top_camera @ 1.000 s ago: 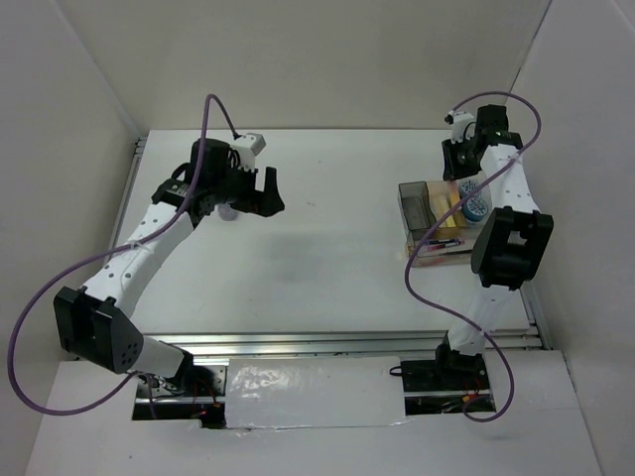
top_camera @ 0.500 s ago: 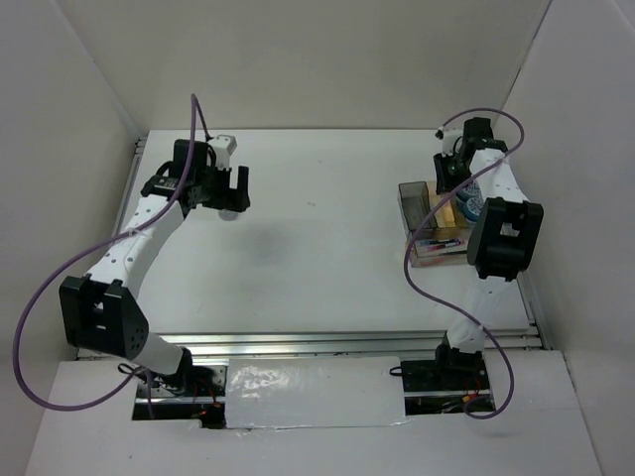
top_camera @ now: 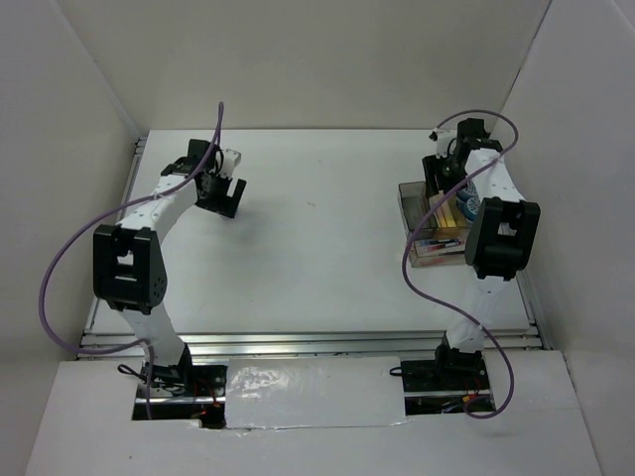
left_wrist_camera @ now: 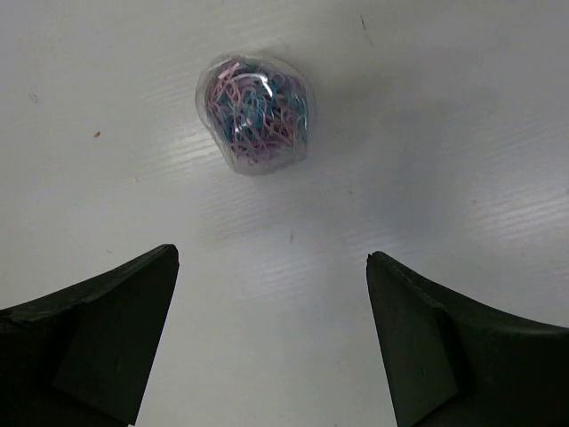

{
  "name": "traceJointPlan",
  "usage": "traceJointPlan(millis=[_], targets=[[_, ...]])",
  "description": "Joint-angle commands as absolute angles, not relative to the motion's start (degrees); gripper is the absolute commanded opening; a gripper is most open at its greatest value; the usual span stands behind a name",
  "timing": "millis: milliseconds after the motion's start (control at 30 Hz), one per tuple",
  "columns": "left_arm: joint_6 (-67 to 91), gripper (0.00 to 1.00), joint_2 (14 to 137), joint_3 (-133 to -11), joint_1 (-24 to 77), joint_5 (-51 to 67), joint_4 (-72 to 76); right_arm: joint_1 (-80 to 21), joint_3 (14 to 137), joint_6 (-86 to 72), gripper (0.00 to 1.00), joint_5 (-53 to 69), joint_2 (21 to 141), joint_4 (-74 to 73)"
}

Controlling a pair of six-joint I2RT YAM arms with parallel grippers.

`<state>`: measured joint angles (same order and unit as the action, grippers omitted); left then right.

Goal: Sort the stationery into containers
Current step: Place the pen in the storage box, then pick up the stationery from the center of the board.

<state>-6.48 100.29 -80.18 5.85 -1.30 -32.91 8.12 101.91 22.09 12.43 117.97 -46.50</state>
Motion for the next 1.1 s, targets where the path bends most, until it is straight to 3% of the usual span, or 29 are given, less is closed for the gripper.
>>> traceJointPlan(millis=[0, 467, 1067], targets=[[-9.8, 0.99, 105.4, -85.8, 5.1, -3.0, -32.8, 7.1, 102.0, 21.1, 0.62, 15.7, 111.5, -48.1], [-8.6, 0.97, 117.6, -95.8, 3.8, 0.4, -33.4, 6.9, 99.6, 21.9, 0.61, 17.9, 106.8, -49.9], [-8.0, 0.72, 122.3, -100.0, 3.7, 4.5, -36.8, 6.8, 104.2, 22.2, 0.62, 21.0, 103.8, -53.9]])
